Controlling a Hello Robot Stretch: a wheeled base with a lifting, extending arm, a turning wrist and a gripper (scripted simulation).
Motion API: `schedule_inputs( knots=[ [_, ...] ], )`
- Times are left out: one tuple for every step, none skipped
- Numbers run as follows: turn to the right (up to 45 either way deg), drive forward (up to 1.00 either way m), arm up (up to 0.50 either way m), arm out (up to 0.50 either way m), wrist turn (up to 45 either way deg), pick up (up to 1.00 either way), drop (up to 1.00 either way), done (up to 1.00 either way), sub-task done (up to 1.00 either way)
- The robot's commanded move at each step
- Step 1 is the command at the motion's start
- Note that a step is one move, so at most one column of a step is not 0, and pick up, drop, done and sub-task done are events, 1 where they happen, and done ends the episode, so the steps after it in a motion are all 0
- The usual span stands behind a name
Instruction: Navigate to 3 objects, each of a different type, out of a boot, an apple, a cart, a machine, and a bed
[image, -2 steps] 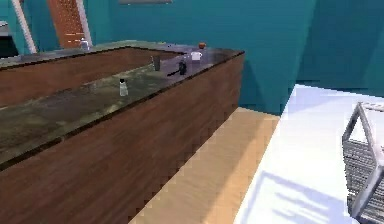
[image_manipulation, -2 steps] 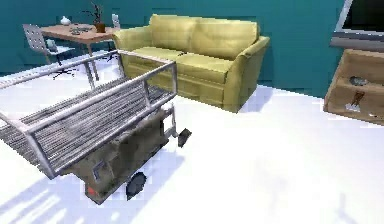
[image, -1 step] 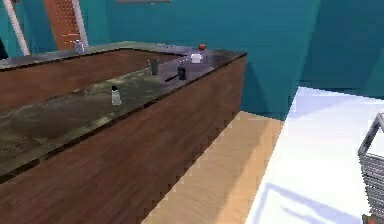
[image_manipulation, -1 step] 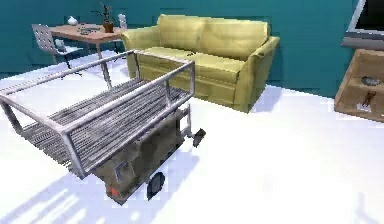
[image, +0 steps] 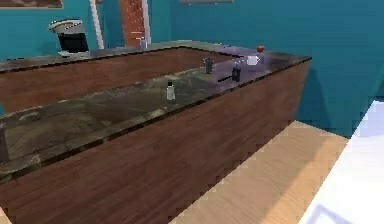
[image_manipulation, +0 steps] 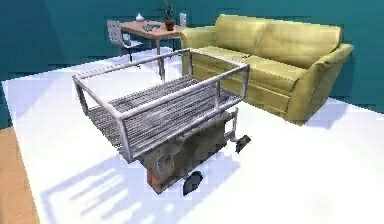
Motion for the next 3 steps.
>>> schedule_inputs(
  knots=[
    [0.0,0.45,0.00,0.00,0.0,0.00,0.00,0.00,0.00],
    [45.0,0.00,0.00,0.00,0.0,0.00,0.00,0.00,0.00],
    [0.0,1.00,0.00,0.00,0.0,0.00,0.00,0.00,0.00]
  ],
)
